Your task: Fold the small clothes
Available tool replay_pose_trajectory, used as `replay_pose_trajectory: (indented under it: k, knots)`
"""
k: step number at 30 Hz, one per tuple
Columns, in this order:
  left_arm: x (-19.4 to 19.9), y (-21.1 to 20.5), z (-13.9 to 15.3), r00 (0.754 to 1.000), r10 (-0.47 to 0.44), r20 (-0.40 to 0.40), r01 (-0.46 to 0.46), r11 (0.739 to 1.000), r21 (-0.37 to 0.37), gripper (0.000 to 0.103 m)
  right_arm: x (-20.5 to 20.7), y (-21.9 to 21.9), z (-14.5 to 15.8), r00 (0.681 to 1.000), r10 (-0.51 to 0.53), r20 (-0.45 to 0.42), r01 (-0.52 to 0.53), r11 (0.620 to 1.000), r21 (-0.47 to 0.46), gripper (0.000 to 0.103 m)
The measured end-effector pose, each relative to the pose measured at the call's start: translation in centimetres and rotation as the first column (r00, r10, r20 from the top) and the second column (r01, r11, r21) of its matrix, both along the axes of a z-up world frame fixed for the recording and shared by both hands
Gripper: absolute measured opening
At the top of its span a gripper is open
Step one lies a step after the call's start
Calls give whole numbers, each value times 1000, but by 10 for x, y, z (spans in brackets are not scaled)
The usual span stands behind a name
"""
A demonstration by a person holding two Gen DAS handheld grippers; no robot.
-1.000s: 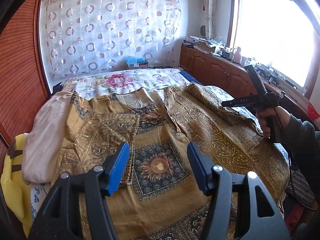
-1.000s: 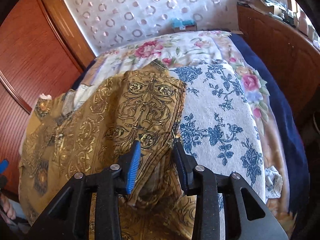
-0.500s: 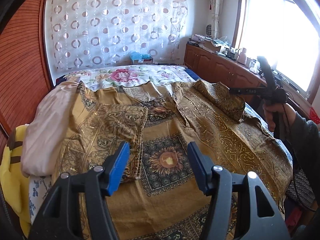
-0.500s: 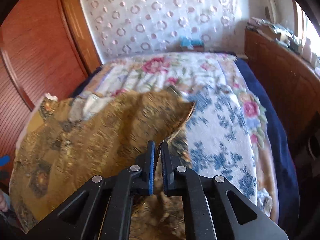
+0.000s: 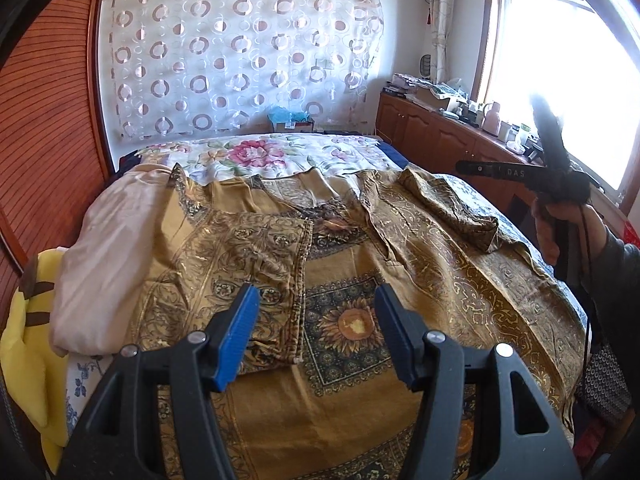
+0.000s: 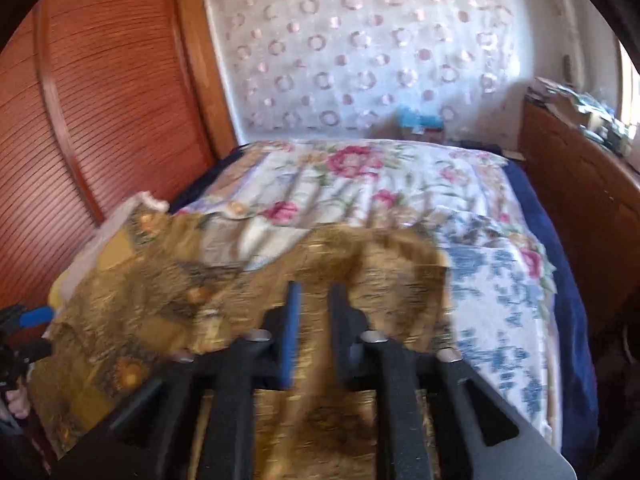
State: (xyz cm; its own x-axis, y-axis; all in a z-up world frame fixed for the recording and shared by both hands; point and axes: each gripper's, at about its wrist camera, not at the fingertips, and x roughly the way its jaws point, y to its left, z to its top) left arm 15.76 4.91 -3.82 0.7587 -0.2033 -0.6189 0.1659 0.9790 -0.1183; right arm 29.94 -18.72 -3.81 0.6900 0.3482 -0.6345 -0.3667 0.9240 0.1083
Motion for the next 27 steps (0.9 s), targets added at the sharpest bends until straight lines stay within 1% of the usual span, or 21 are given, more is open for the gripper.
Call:
replay_pose_trajectory:
  k: [1,3,6,8,10,11,12,13,17,23,25,27]
  knots:
    - [1,1,0,1000,-3,-2,3,1000,0,59,6,-8,-4,1000,-25,-7,25,1000,-15,41]
    - [5,1,0,1000,-9,-7,9,1000,2,59,19,-20,-13,998,-49,-38,48,998,-30,41]
    - [13,0,-3,1000,-19,-15,19,1000,5,60,45,-41,-35,988,-104,-114,95,992,-82,41]
    - [17,-2,-4,1000,-27,-16,27,1000,2,60,59,-52,-50,978,-122,-169,110,991,-77,41]
    - [22,-4,-6,999,-32,-19,32,999,-1,60,71,-59,-63,969,-127,-211,112,990,-80,38]
    - [25,-6,-6,999,-32,-19,31,1000,-2,60,74,-60,-68,968,-117,-222,101,992,-80,29]
    - [27,-6,-7,999,-29,-14,29,1000,-4,60,74,-60,-68,970,-108,-216,92,992,-82,21]
    - [27,-7,-8,1000,-27,-10,27,1000,-7,60,74,-58,-68,975,-95,-199,80,993,-83,19]
    - [29,-10,-10,1000,-27,-3,27,999,-26,60,72,-51,-69,985,-72,-160,51,990,-133,18]
    - [31,-14,-8,1000,-30,2,30,999,-19,60,72,-51,-62,990,-85,-115,71,990,-125,18]
    - [30,-14,-8,1000,-30,2,30,999,-14,59,75,-49,-58,991,-77,-111,64,991,-114,18]
    - [31,-15,-10,1000,-30,-1,30,1000,-10,60,78,-45,-58,991,-72,-111,58,991,-122,18]
